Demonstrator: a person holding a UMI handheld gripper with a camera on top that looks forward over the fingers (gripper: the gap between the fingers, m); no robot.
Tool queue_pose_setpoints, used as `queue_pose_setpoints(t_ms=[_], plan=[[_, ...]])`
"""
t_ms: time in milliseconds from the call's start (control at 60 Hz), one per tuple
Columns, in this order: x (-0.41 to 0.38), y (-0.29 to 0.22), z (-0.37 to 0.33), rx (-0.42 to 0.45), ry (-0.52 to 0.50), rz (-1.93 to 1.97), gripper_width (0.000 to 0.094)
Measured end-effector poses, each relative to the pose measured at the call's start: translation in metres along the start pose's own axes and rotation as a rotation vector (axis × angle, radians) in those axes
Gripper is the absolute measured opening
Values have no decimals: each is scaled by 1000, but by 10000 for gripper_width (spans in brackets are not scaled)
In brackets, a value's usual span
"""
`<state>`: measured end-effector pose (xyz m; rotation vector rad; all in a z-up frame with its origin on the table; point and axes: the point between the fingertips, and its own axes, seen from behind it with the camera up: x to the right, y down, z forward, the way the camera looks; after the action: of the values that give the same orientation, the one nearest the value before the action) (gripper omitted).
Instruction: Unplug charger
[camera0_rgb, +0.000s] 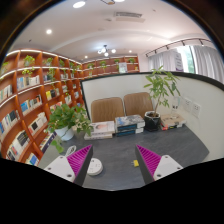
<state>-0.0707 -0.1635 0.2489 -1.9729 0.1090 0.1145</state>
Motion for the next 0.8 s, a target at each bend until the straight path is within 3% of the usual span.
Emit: queue_pose_setpoints(t_ms=[300,800], plan=[[-63,38,-57,-35,-21,-61,860],[-82,71,-65,-84,-36,-72,853]])
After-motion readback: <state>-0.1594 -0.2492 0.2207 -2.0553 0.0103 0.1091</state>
